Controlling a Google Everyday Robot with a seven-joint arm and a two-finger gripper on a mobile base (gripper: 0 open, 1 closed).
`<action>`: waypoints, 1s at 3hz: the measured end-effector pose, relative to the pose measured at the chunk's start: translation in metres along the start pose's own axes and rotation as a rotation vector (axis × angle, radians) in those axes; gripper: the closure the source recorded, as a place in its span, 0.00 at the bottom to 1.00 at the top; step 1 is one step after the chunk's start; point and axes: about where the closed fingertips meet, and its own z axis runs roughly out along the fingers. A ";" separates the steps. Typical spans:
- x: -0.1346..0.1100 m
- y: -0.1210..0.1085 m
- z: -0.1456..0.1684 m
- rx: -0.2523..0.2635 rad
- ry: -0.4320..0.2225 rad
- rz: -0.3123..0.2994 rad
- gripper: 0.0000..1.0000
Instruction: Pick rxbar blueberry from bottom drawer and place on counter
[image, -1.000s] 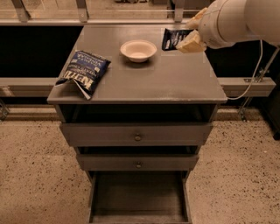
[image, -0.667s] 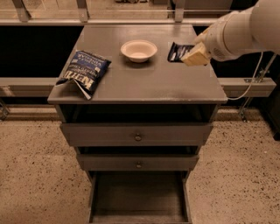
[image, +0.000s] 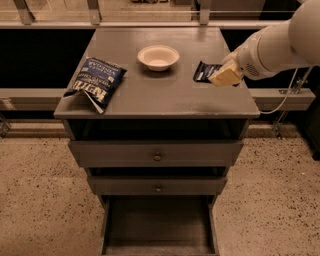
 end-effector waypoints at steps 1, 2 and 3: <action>0.001 0.002 0.004 -0.013 0.055 -0.007 1.00; 0.002 -0.012 0.013 -0.028 0.020 0.115 1.00; 0.002 -0.022 0.032 -0.081 -0.097 0.317 1.00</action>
Offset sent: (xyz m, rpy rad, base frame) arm 0.0473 -0.0083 -0.0039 0.3829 0.1337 -0.1309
